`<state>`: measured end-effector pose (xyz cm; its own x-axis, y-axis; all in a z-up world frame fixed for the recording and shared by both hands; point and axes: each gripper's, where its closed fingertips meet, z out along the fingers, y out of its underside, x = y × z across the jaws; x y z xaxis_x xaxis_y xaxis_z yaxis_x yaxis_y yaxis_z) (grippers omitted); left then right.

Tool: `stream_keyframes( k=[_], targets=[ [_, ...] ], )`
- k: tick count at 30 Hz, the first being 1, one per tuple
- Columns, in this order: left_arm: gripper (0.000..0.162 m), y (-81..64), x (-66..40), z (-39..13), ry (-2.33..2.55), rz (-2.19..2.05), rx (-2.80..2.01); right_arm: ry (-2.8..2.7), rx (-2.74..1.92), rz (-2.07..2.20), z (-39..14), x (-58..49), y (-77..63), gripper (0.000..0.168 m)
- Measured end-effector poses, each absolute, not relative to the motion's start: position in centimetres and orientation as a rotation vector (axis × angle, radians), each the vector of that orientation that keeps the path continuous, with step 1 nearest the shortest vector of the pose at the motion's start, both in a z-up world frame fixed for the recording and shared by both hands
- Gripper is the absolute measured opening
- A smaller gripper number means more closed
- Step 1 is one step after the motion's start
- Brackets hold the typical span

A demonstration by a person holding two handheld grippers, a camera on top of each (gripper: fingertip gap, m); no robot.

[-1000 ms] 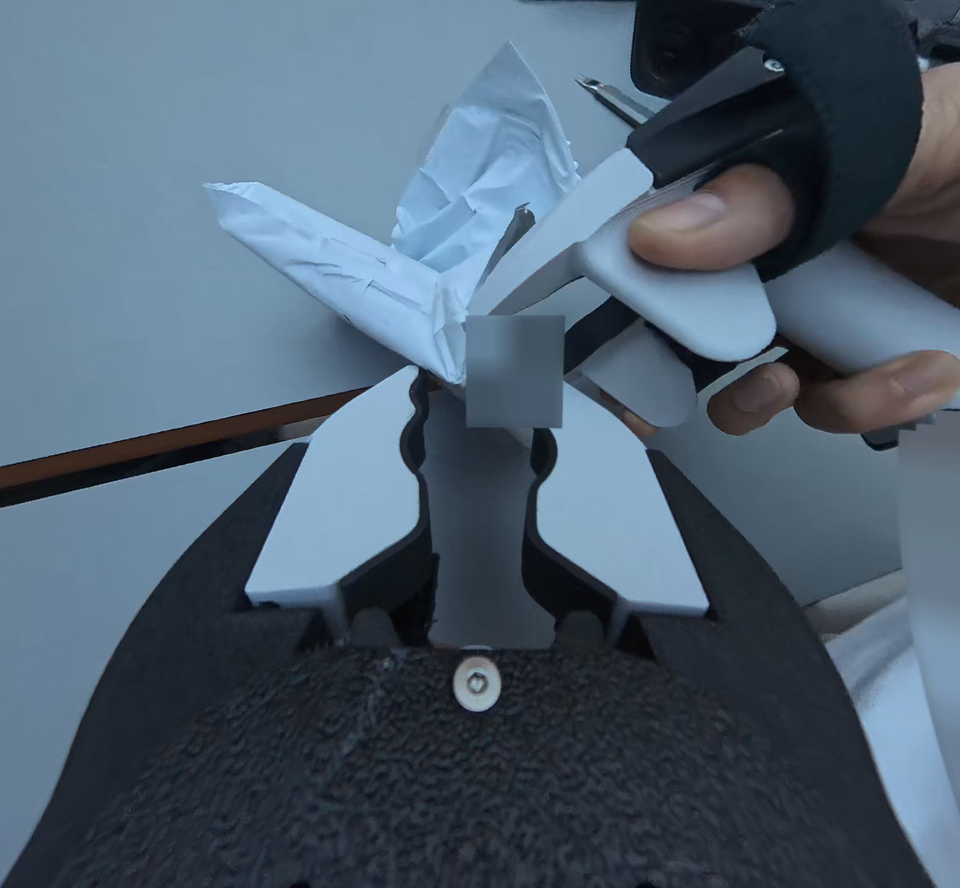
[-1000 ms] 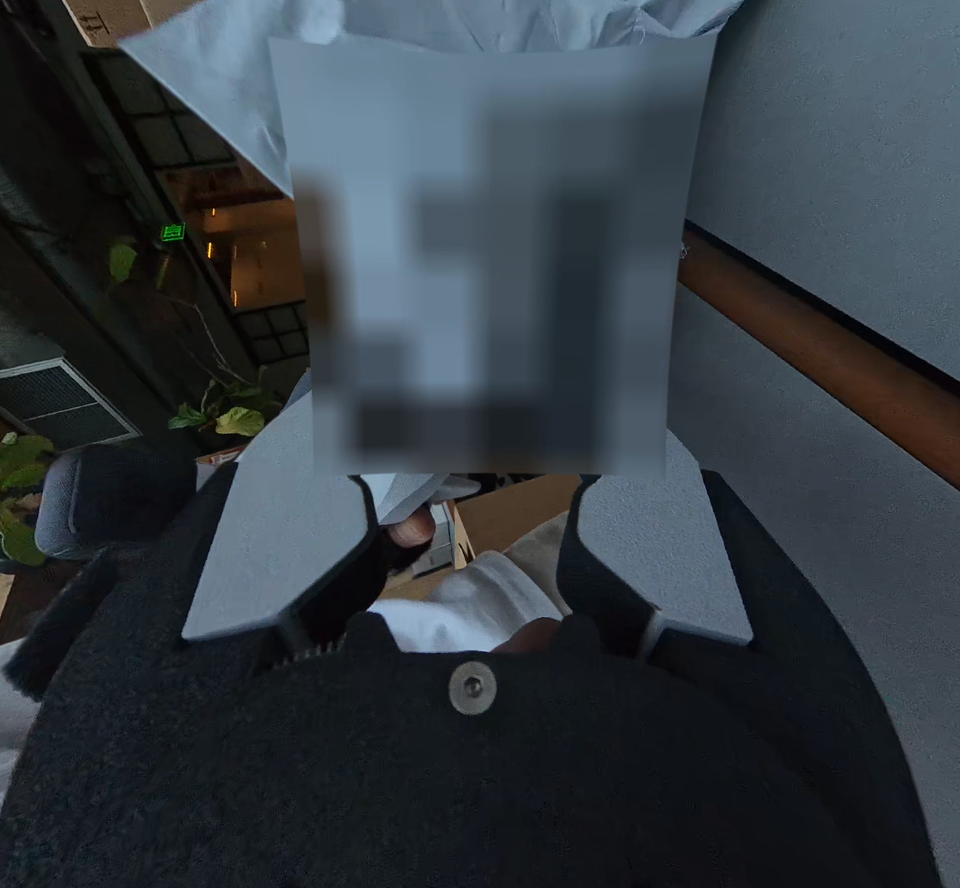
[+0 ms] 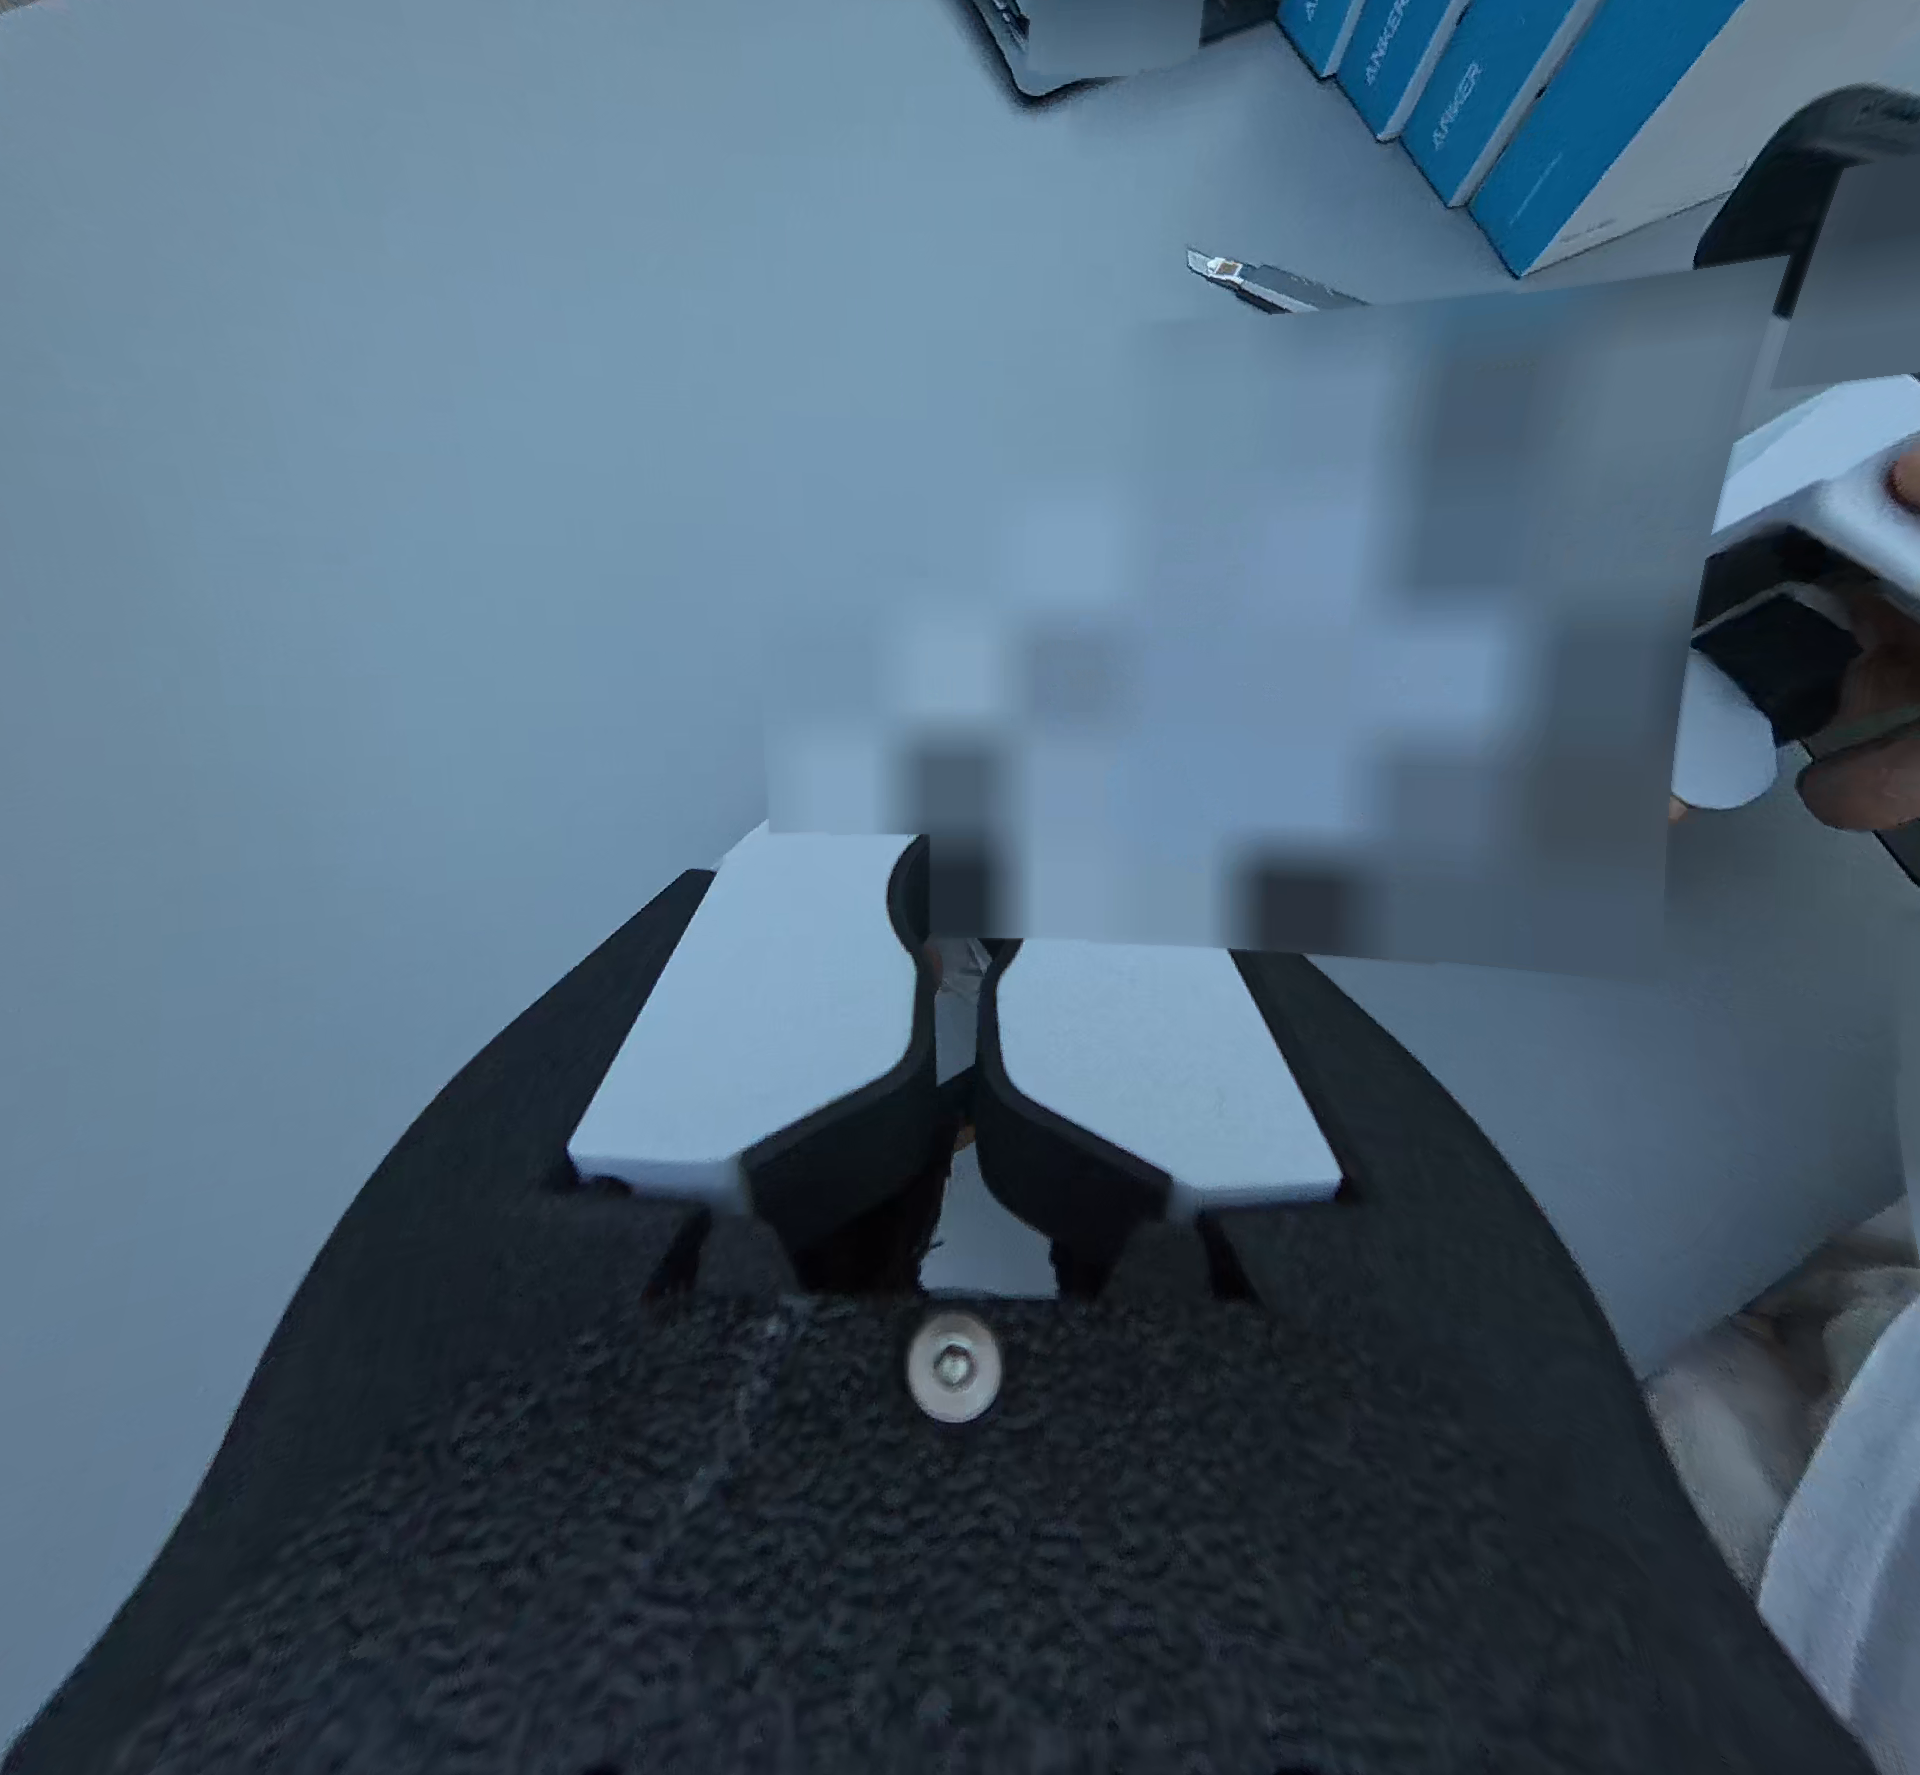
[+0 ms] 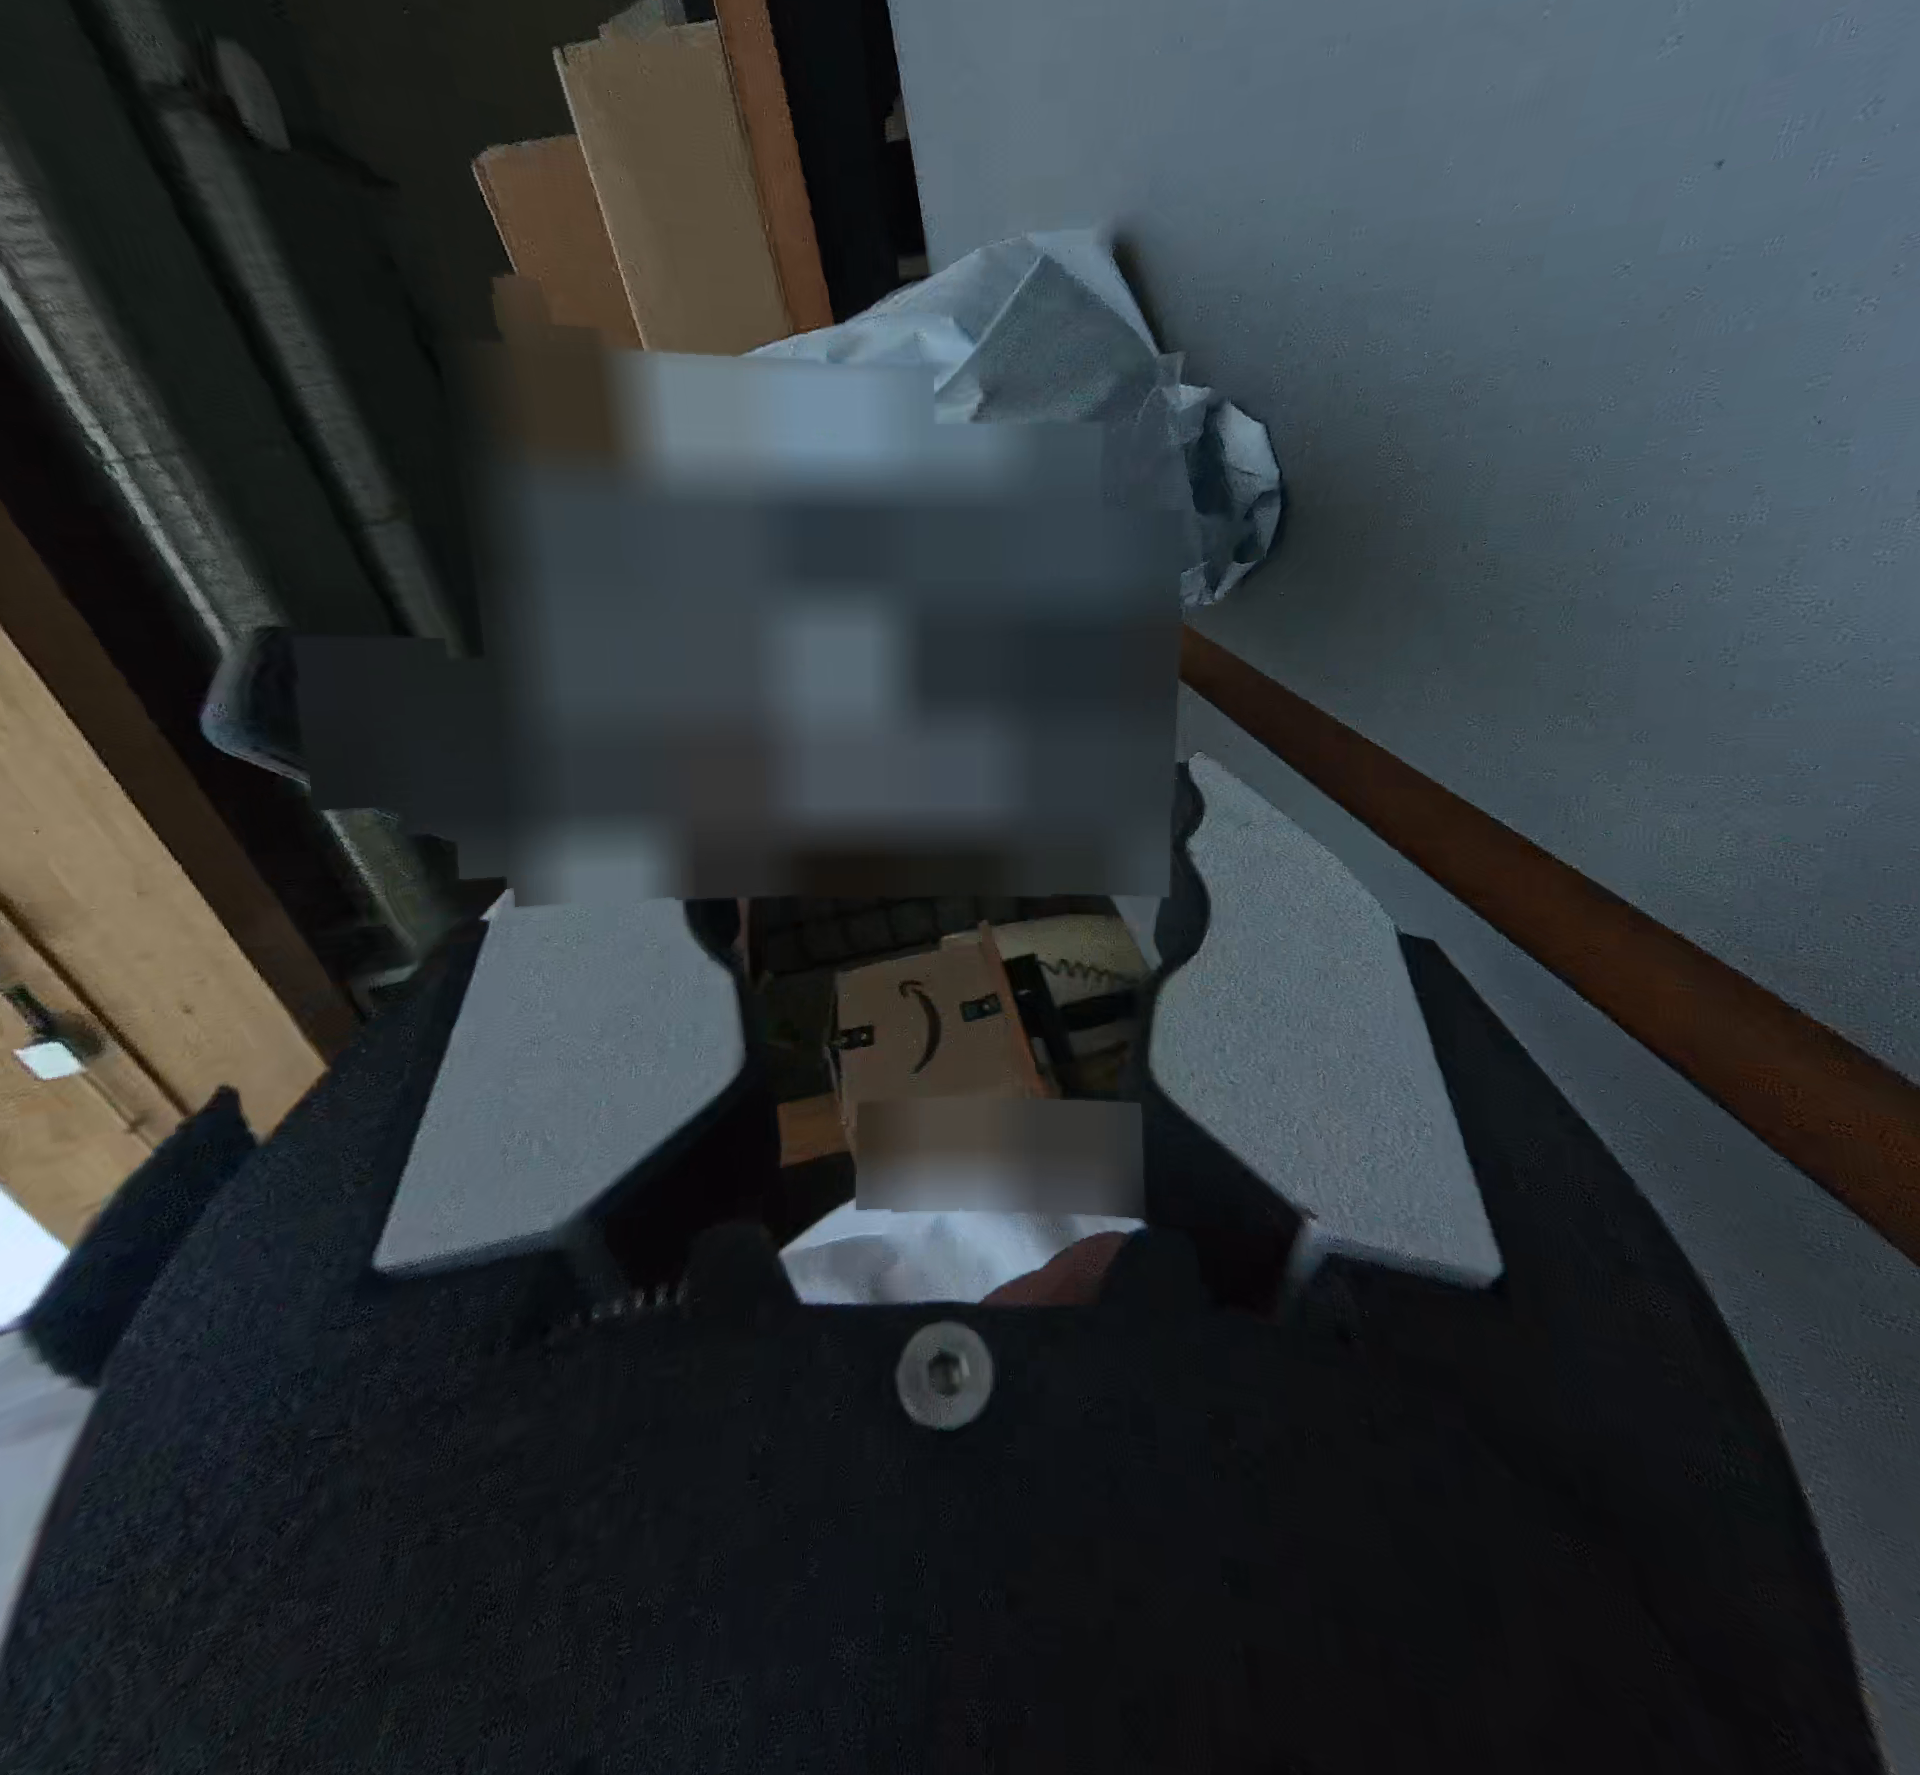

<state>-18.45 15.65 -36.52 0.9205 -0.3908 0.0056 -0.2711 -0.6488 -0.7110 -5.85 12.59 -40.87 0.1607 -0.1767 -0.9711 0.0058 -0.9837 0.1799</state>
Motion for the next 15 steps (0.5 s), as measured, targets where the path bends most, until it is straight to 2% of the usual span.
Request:
stream_keyframes(
  k=[6,10,13,15],
  targets=[
    [0.0,15.9,-17.9,-36.8,0.585,-0.212,-2.291,0.422,2.764,-1.786,-42.4,-5.8,15.0,0.071],
    [0.0,15.2,-17.9,-36.7,0.685,-0.237,-2.225,0.727,2.827,-1.652,-42.5,-5.7,15.8,0.059],
    [0.0,14.8,-18.7,-36.6,0.767,-0.195,-2.201,1.071,2.798,-1.486,-42.8,-5.2,15.4,0.039],
    [0.0,14.5,-18.4,-36.2,0.814,-0.254,-2.177,1.339,2.798,-1.302,-43.5,-4.3,15.5,0.042]
  ],
)
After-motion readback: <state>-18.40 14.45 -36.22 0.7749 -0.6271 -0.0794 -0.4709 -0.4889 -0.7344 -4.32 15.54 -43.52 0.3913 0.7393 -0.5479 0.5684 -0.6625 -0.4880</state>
